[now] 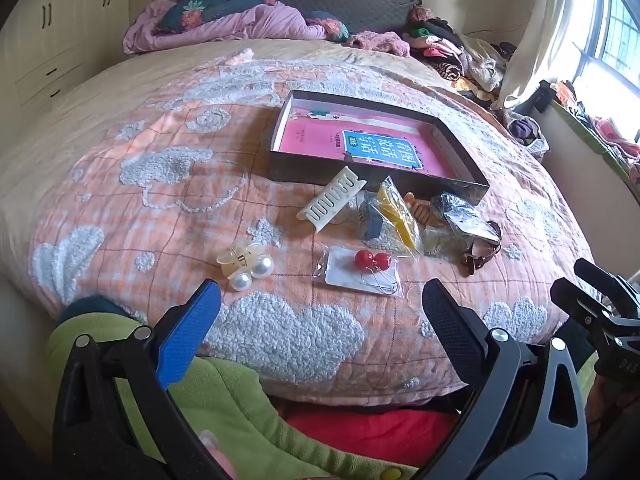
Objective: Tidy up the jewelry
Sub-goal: 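Move both tools toward the jewelry lying beside the box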
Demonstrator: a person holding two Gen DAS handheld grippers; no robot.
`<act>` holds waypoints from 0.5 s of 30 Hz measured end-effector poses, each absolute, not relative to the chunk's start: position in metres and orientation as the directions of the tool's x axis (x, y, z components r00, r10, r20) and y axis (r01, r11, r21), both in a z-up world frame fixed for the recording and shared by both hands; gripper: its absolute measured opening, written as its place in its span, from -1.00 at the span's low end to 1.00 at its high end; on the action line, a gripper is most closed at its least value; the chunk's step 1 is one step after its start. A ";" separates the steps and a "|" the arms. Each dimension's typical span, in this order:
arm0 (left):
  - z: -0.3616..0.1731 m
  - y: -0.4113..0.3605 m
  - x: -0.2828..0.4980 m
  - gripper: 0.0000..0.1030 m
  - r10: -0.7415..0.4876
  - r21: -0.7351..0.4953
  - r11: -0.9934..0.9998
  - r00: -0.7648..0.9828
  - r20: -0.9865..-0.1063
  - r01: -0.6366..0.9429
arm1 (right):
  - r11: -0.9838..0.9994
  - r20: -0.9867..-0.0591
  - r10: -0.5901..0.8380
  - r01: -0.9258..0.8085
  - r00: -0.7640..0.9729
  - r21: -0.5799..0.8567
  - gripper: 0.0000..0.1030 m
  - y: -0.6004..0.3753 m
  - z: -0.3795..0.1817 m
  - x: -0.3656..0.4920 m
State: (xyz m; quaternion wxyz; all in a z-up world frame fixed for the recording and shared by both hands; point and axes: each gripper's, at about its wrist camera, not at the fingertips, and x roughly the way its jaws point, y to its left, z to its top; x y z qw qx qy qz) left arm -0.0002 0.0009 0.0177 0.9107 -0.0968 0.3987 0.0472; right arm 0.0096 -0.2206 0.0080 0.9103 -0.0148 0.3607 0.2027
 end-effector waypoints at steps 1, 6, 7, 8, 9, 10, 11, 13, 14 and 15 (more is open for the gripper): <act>0.018 0.001 0.000 0.84 0.010 -0.138 0.977 0.678 -0.735 -0.164 | 0.917 -0.662 0.359 -0.380 0.658 0.119 0.92 -0.220 0.008 0.010; 0.020 0.000 0.000 0.84 0.010 -0.137 0.977 0.679 -0.734 -0.163 | 0.917 -0.665 0.359 -0.379 0.655 0.121 0.92 -0.220 0.007 0.011; 0.021 0.001 0.001 0.84 0.009 -0.138 0.977 0.679 -0.734 -0.162 | 0.917 -0.661 0.359 -0.381 0.659 0.119 0.92 -0.220 0.008 0.009; 0.020 0.000 0.000 0.84 0.011 -0.135 0.977 0.680 -0.733 -0.162 | 0.917 -0.661 0.358 -0.380 0.659 0.118 0.92 -0.220 0.008 0.009; 0.020 0.000 0.000 0.84 0.011 -0.135 0.977 0.679 -0.734 -0.162 | 0.917 -0.662 0.359 -0.381 0.658 0.119 0.92 -0.220 0.008 0.009; 0.020 0.000 0.000 0.84 0.009 -0.137 0.977 0.679 -0.734 -0.161 | 0.917 -0.663 0.360 -0.381 0.657 0.121 0.92 -0.220 0.006 0.010; 0.020 0.000 0.000 0.84 0.010 -0.136 0.977 0.679 -0.734 -0.162 | 0.917 -0.664 0.360 -0.381 0.656 0.121 0.92 -0.219 0.005 0.012; 0.019 -0.001 0.000 0.84 0.010 -0.137 0.977 0.679 -0.734 -0.162 | 0.917 -0.662 0.360 -0.382 0.657 0.119 0.92 -0.218 0.003 0.013; 0.020 -0.001 0.000 0.84 0.010 -0.137 0.977 0.680 -0.733 -0.163 | 0.916 -0.662 0.360 -0.382 0.657 0.119 0.92 -0.218 0.002 0.014; 0.019 -0.001 -0.001 0.84 0.012 -0.135 0.977 0.680 -0.733 -0.163 | 0.917 -0.661 0.359 -0.381 0.659 0.117 0.92 -0.218 0.004 0.014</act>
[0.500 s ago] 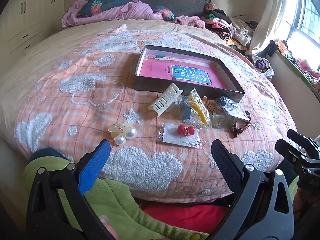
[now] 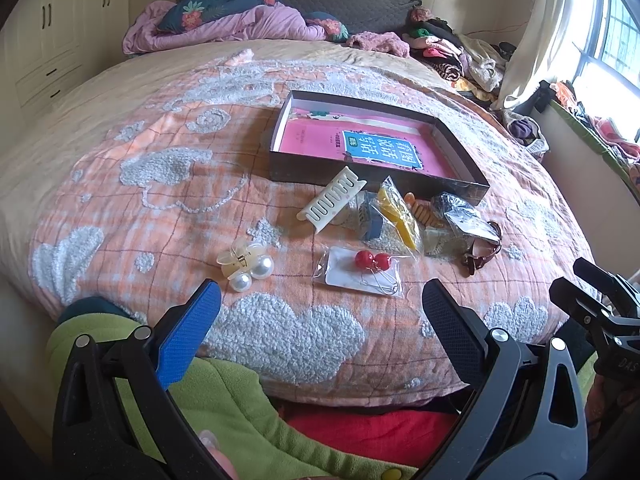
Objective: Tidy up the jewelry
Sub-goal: 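Move both tools toward the jewelry lying beside the box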
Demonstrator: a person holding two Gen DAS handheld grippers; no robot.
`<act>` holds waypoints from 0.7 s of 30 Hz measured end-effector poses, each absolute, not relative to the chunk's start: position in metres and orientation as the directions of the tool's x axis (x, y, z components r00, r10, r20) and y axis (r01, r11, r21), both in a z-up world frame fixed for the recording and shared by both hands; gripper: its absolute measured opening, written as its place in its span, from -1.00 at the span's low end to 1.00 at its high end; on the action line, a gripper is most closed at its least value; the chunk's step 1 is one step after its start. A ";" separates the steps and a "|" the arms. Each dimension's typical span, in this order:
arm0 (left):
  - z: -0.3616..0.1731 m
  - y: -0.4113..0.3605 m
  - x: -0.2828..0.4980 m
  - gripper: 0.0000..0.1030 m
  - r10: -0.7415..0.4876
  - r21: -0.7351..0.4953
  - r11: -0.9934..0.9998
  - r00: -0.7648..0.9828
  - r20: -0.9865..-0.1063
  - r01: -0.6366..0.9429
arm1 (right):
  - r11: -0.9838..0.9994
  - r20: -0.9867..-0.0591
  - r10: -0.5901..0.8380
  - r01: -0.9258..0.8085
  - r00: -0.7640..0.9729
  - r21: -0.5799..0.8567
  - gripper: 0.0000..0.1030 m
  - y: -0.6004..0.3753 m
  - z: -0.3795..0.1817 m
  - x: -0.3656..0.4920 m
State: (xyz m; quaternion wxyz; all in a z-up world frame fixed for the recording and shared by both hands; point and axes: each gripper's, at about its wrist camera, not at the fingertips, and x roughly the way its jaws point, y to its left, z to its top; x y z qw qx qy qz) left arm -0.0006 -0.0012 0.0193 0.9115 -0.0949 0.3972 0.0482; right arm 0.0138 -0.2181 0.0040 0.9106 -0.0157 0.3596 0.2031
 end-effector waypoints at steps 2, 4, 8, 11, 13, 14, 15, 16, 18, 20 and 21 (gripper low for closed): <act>0.020 -0.001 0.000 0.84 0.015 -0.131 0.978 0.678 -0.735 -0.164 | 0.917 -0.659 0.360 -0.382 0.660 0.118 0.92 -0.219 0.005 0.013; 0.020 0.000 0.000 0.84 0.015 -0.133 0.977 0.676 -0.737 -0.166 | 0.917 -0.657 0.361 -0.382 0.662 0.118 0.92 -0.220 0.005 0.013; 0.015 0.004 0.001 0.84 0.018 -0.135 0.975 0.671 -0.741 -0.175 | 0.919 -0.662 0.356 -0.374 0.659 0.121 0.92 -0.220 0.002 0.016; 0.010 0.007 0.002 0.84 0.018 -0.138 0.974 0.666 -0.745 -0.181 | 0.921 -0.673 0.354 -0.367 0.650 0.130 0.92 -0.223 -0.004 0.022; 0.007 0.010 0.002 0.84 0.020 -0.141 0.972 0.662 -0.750 -0.189 | 0.922 -0.674 0.352 -0.363 0.650 0.132 0.92 -0.223 -0.005 0.024; 0.005 0.011 0.002 0.84 0.018 -0.144 0.971 0.661 -0.750 -0.190 | 0.923 -0.678 0.350 -0.360 0.646 0.134 0.92 -0.222 -0.005 0.026; 0.003 0.013 0.002 0.84 0.022 -0.142 0.971 0.658 -0.753 -0.194 | 0.923 -0.680 0.350 -0.359 0.644 0.135 0.92 -0.223 -0.006 0.027; 0.001 0.015 0.003 0.84 0.027 -0.140 0.970 0.655 -0.755 -0.201 | 0.924 -0.688 0.348 -0.356 0.636 0.139 0.92 -0.222 -0.008 0.029; -0.003 0.020 0.004 0.84 0.044 -0.129 0.967 0.649 -0.760 -0.218 | 0.926 -0.686 0.343 -0.354 0.641 0.132 0.92 -0.223 -0.010 0.032; -0.008 0.026 0.006 0.84 0.070 -0.111 0.965 0.639 -0.766 -0.239 | 0.929 -0.702 0.332 -0.349 0.630 0.126 0.92 -0.222 -0.013 0.035; -0.011 0.030 0.007 0.84 0.082 -0.103 0.962 0.631 -0.772 -0.252 | 0.929 -0.704 0.331 -0.347 0.629 0.127 0.92 -0.223 -0.015 0.037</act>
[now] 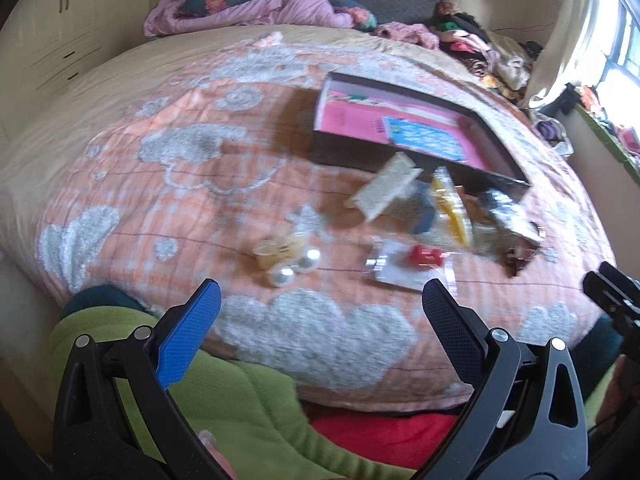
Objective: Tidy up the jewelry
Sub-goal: 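Move both tools toward the jewelry lying beside the box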
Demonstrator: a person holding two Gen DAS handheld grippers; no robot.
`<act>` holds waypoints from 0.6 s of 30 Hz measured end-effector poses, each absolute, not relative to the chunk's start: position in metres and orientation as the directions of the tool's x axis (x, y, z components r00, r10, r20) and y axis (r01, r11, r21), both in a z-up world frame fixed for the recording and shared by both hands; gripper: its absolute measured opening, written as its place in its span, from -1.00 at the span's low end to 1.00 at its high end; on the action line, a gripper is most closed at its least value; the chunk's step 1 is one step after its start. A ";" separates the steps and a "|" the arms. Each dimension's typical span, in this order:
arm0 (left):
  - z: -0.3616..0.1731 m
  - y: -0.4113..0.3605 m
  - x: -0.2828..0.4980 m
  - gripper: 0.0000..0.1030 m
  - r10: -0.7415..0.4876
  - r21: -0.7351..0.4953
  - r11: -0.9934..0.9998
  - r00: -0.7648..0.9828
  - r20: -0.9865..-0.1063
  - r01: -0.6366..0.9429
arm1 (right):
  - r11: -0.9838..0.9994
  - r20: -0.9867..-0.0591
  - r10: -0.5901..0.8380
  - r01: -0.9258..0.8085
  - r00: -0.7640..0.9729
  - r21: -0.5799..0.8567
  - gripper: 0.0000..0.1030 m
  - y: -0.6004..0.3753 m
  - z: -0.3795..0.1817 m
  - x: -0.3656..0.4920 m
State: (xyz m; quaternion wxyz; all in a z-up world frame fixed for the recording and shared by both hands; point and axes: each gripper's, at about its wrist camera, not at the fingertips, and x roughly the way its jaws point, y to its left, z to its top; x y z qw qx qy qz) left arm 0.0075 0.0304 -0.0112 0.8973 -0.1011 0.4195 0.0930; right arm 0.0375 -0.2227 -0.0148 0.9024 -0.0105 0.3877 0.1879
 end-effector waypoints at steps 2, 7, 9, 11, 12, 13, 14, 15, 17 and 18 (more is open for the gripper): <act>-0.019 0.041 0.010 0.84 0.097 -0.097 0.957 0.618 -0.780 -0.272 | 0.931 -0.705 0.323 -0.345 0.632 0.117 0.92 -0.223 -0.017 0.041; -0.039 0.061 0.021 0.84 0.064 -0.132 0.947 0.577 -0.814 -0.292 | 0.932 -0.700 0.335 -0.331 0.631 0.148 0.92 -0.229 -0.026 0.056; -0.044 0.063 0.025 0.84 0.048 -0.140 0.948 0.565 -0.823 -0.285 | 0.937 -0.716 0.321 -0.320 0.620 0.143 0.92 -0.231 -0.030 0.061; -0.050 0.065 0.030 0.84 0.061 -0.122 0.950 0.555 -0.829 -0.286 | 0.938 -0.725 0.317 -0.313 0.611 0.146 0.92 -0.231 -0.035 0.066; -0.053 0.065 0.032 0.84 0.069 -0.112 0.951 0.550 -0.833 -0.289 | 0.939 -0.730 0.315 -0.311 0.606 0.146 0.92 -0.231 -0.037 0.068; -0.055 0.067 0.033 0.84 0.055 -0.124 0.951 0.551 -0.833 -0.283 | 0.939 -0.733 0.313 -0.311 0.604 0.145 0.92 -0.232 -0.039 0.070; -0.056 0.067 0.034 0.84 0.044 -0.134 0.952 0.555 -0.831 -0.275 | 0.940 -0.734 0.310 -0.310 0.605 0.141 0.92 -0.232 -0.040 0.071; -0.057 0.068 0.035 0.81 0.038 -0.138 0.953 0.560 -0.828 -0.269 | 0.942 -0.737 0.304 -0.306 0.604 0.137 0.92 -0.233 -0.042 0.073; -0.060 0.068 0.038 0.71 0.033 -0.137 0.957 0.566 -0.824 -0.255 | 0.942 -0.738 0.307 -0.301 0.601 0.147 0.92 -0.234 -0.046 0.077; -0.061 0.068 0.040 0.65 0.028 -0.140 0.958 0.566 -0.824 -0.250 | 0.943 -0.739 0.303 -0.298 0.601 0.144 0.92 -0.234 -0.047 0.079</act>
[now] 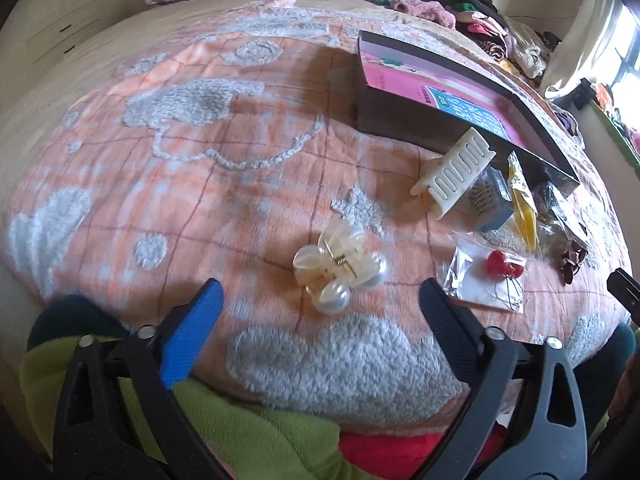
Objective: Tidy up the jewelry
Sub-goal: 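Move both tools toward the jewelry lying beside the box, then grasp the pearl hair clip with the left tool while the right tool grasps the brown-strap watch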
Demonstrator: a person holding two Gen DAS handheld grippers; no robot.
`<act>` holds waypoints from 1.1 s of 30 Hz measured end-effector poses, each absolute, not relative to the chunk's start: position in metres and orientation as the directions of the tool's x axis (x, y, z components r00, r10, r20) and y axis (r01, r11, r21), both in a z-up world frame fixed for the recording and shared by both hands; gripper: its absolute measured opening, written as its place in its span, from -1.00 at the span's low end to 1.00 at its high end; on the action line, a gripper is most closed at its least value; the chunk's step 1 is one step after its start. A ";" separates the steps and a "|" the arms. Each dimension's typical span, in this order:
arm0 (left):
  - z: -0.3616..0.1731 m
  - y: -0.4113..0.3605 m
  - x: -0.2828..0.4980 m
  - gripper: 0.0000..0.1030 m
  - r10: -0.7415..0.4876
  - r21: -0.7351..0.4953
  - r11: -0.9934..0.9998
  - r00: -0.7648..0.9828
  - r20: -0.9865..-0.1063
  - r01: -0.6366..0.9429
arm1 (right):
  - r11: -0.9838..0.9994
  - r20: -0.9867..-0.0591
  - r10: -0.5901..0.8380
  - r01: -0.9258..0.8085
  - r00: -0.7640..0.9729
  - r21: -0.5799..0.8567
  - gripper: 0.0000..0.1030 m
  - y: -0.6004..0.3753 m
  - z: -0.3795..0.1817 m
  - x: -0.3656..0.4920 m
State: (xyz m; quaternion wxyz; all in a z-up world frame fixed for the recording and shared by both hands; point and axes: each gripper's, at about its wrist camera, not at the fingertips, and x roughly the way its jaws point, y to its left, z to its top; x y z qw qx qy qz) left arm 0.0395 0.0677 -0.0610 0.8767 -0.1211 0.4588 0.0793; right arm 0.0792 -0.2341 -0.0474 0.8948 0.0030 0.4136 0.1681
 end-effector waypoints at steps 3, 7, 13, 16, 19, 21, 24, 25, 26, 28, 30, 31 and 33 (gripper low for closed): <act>-0.063 0.065 0.046 0.37 0.018 -0.139 0.963 0.569 -0.822 -0.231 | 0.948 -0.749 0.287 -0.287 0.597 0.135 0.92 -0.234 -0.054 0.088; -0.062 0.058 0.053 -0.20 0.015 -0.123 0.973 0.586 -0.810 -0.194 | 0.955 -0.761 0.251 -0.281 0.598 0.094 0.92 -0.232 -0.062 0.101; -0.059 0.054 0.063 -0.22 -0.013 -0.133 0.979 0.601 -0.799 -0.154 | 0.956 -0.778 0.224 -0.289 0.586 0.058 0.91 -0.227 -0.073 0.119; -0.055 0.051 0.069 -0.22 -0.022 -0.132 0.982 0.609 -0.793 -0.136 | 0.956 -0.781 0.204 -0.292 0.591 0.030 0.91 -0.224 -0.077 0.128; -0.050 0.048 0.073 -0.22 -0.036 -0.141 0.983 0.619 -0.784 -0.121 | 0.952 -0.781 0.215 -0.305 0.586 0.034 0.91 -0.225 -0.082 0.137; -0.045 0.046 0.076 -0.22 -0.039 -0.142 0.983 0.627 -0.778 -0.116 | 0.946 -0.782 0.241 -0.320 0.575 0.056 0.74 -0.228 -0.083 0.139; -0.039 0.045 0.081 -0.22 -0.048 -0.152 0.982 0.638 -0.769 -0.110 | 0.926 -0.777 0.302 -0.362 0.552 0.103 0.39 -0.229 -0.083 0.137; -0.036 0.045 0.083 -0.22 -0.052 -0.156 0.982 0.642 -0.765 -0.107 | 0.925 -0.775 0.308 -0.363 0.552 0.110 0.35 -0.231 -0.083 0.135; -0.034 0.045 0.084 -0.22 -0.053 -0.158 0.982 0.645 -0.762 -0.105 | 0.924 -0.772 0.318 -0.361 0.551 0.123 0.33 -0.233 -0.082 0.134; -0.030 0.044 0.087 -0.22 -0.058 -0.164 0.981 0.654 -0.755 -0.103 | 0.926 -0.768 0.328 -0.350 0.549 0.145 0.29 -0.241 -0.080 0.133; -0.027 0.045 0.090 -0.22 -0.061 -0.167 0.981 0.657 -0.752 -0.099 | 0.930 -0.767 0.327 -0.334 0.552 0.156 0.26 -0.249 -0.077 0.131; -0.026 0.045 0.092 -0.22 -0.061 -0.167 0.981 0.658 -0.750 -0.099 | 0.933 -0.765 0.322 -0.326 0.559 0.154 0.23 -0.252 -0.076 0.129; -0.023 0.044 0.094 -0.22 -0.063 -0.169 0.981 0.661 -0.747 -0.097 | 0.947 -0.759 0.285 -0.295 0.585 0.127 -0.23 -0.259 -0.072 0.124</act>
